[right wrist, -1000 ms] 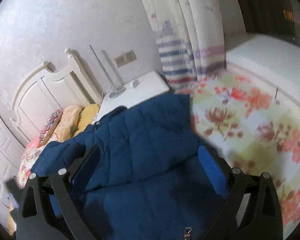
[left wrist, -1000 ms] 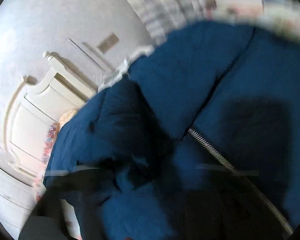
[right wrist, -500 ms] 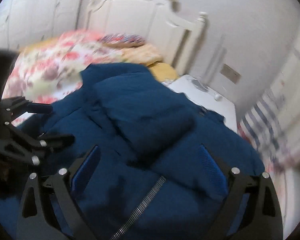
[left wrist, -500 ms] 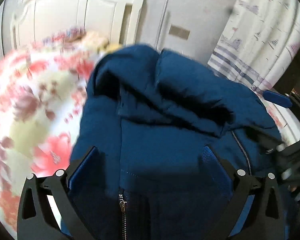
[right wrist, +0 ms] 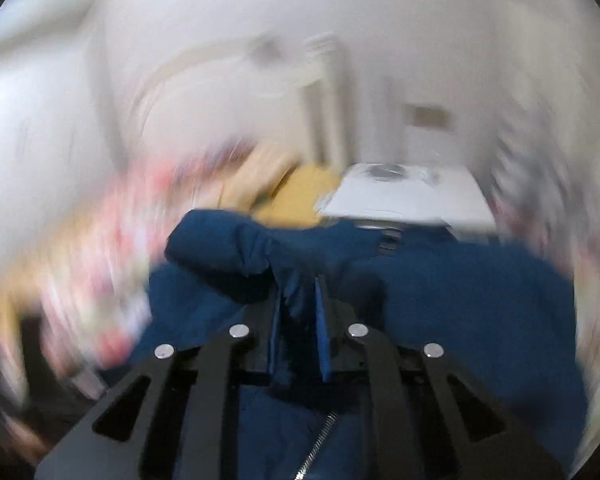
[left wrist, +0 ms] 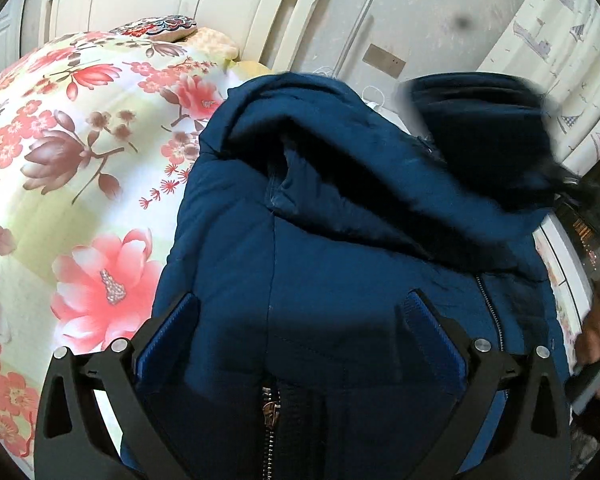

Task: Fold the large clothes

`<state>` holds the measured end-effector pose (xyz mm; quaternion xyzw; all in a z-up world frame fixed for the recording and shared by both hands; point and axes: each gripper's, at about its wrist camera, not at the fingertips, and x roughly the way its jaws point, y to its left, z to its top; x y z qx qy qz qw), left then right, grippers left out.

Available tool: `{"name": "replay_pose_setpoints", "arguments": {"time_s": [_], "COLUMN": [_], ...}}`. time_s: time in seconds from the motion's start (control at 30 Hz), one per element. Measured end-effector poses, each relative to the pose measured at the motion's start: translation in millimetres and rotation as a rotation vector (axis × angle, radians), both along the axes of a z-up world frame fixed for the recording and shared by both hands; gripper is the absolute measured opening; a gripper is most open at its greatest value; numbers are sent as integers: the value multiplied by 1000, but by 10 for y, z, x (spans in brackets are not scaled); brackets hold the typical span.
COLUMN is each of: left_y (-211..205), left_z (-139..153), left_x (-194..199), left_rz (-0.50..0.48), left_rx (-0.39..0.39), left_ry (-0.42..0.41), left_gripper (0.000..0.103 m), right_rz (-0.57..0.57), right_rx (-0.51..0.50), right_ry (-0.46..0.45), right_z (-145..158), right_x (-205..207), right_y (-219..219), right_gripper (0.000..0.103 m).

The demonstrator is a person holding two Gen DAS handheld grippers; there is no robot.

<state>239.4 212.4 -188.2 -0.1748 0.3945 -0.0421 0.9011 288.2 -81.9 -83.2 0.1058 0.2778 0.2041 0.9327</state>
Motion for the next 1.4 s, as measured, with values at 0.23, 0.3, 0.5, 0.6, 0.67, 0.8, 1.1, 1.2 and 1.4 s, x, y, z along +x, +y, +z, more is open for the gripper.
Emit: {"name": "replay_pose_setpoints", "arguments": {"time_s": [0.23,0.3,0.5,0.6,0.67,0.8,1.1,1.2,1.4], "left_y": [-68,-25,67,-91,-240,-490,-163,130,455], "left_z": [16,47,380,548,621,507,286,269,209], "left_x": [20,-23,-136,24,198,569,351,206,67], "left_rz": [0,8,43,1,-21,-37,58,161,313], "left_rx": [51,27,46,137,204,242,14,-100,-202], "left_ry": [16,-13,-120,-124,-127,-91,-208,-256,-267], "left_gripper": [99,99,99,99,99,99,99,99,99], "right_rz": [-190,-189,-182,-204,-214,-205,-203,-253,-351], "right_rx": [203,240,348,467,525,496,301,246,267], "right_ry": [266,273,262,256,237,226,5,-74,164], "right_z": [-725,-800,-970,-1085,-1114,-1090,-733,-602,-937], "right_x": [118,124,132,70,29,42,-155,-339,-104], "right_y": [-1072,-1108,-1249,-1409,-1500,-1483,-1276,-1282,-1464], "right_gripper": [76,73,63,53,52,53,16,16,15]}}
